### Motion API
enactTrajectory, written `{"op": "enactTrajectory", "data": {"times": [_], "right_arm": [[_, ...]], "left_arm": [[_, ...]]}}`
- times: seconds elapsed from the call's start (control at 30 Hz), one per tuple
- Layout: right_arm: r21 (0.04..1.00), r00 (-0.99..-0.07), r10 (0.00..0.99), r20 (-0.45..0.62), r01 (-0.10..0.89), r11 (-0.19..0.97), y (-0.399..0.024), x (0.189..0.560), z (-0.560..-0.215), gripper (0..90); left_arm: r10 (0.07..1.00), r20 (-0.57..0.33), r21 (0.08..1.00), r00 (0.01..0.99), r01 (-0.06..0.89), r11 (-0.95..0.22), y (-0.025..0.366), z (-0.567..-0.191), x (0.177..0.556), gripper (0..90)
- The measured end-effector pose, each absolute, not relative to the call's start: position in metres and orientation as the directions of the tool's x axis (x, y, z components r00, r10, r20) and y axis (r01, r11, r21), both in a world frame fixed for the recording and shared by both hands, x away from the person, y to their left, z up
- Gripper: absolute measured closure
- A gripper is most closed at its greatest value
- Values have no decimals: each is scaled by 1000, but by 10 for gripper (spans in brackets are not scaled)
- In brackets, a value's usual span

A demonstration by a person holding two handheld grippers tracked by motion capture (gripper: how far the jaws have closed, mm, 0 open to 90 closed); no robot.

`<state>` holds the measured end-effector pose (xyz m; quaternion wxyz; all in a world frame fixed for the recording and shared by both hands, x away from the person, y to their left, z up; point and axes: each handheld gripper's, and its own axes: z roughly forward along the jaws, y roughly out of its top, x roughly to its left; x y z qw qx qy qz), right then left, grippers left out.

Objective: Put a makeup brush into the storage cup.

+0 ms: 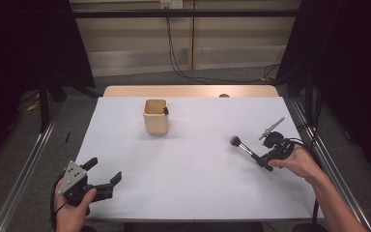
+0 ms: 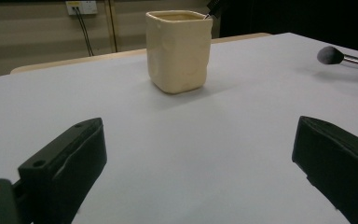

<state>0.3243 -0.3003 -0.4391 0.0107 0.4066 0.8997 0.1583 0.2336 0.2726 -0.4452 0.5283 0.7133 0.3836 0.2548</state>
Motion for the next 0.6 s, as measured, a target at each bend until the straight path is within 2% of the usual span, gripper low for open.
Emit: {"op": "enactTrajectory", "data": {"times": [0.2,0.6], "right_arm": [[406,-649,754,97,718,565,-302,320,-436,757],[516,-641,755,135,696,499,-297,311,-442,757]], "left_arm": [[819,-45,949,572,281,-144,274,-445,233,31],[821,-61,952,568,281,-124,273,-444,232,31]]}}
